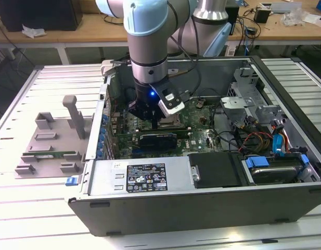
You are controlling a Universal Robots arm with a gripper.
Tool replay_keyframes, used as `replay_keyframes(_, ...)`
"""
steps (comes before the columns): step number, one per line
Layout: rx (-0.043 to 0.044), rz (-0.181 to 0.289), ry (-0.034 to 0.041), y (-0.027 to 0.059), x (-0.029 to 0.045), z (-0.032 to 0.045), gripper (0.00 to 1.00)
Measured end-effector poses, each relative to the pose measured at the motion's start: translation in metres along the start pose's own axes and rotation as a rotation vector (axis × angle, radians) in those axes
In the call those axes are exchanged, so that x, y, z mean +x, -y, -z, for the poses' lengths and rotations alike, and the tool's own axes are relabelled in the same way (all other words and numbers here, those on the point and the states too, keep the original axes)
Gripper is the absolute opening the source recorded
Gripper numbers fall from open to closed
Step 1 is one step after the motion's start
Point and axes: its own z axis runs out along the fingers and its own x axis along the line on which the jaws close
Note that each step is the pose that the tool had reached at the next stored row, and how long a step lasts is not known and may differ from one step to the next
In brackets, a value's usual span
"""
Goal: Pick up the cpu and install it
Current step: 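Install the second cpu locking lever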
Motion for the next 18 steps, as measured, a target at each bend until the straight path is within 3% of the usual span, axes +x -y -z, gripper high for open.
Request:
replay_keyframes(3,-0.0112,-0.001,0.0006,0.0067,0.0007,0.0,0.11)
replay_keyframes(6,-0.039,-0.001,0.0027,0.0098,0.0015,-0.0001,0.11)
replay_keyframes(8,-0.0664,-0.001,0.0055,0.0099,0.0023,-0.0013,0.11)
replay_keyframes(13,-0.0901,-0.001,0.0067,0.0102,0.005,-0.006,0.11)
replay_keyframes(18,-0.1192,-0.002,0.009,0.0102,0.0086,-0.0092,0.11)
